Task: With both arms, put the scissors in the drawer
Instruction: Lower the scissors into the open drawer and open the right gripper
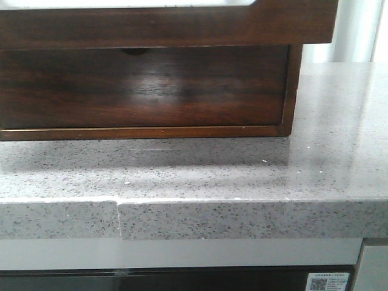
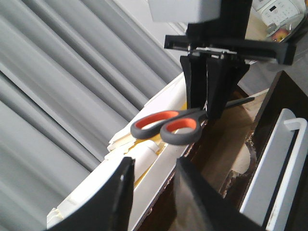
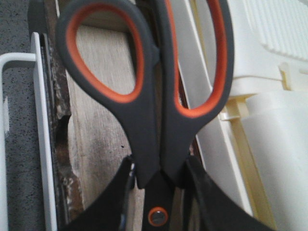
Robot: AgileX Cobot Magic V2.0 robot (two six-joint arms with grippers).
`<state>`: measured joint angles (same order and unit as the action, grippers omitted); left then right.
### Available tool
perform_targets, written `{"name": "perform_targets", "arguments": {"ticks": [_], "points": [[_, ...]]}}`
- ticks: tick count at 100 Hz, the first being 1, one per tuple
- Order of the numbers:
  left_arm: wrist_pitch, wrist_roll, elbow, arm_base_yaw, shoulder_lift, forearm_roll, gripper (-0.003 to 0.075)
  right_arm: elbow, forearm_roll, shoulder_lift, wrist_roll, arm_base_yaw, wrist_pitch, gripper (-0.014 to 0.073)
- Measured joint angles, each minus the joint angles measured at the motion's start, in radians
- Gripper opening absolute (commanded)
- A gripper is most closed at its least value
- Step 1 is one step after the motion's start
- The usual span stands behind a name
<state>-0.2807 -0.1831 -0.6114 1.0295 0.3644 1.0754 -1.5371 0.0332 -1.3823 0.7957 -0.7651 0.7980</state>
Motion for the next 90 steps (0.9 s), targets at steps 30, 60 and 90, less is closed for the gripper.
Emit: {"name": "perform_targets", "arguments": {"ticks": [30,60,90], "points": [[0.0,0.0,0.0,0.0,0.0,0.0,0.0185,0.0,0.036,-0.078,0.0,-0.002,-0.048,-0.0069],[0.0,0.0,0.0,0.0,0.0,0.0,0.0185,0.0,0.057,-0.117,0.0,-0.004,-0.052,-0.0069],[0.0,0.0,0.0,0.0,0.0,0.0,0.0185,0.0,0.094,-0.117,-0.063,-0.006,-0.056,0.0186]]}}
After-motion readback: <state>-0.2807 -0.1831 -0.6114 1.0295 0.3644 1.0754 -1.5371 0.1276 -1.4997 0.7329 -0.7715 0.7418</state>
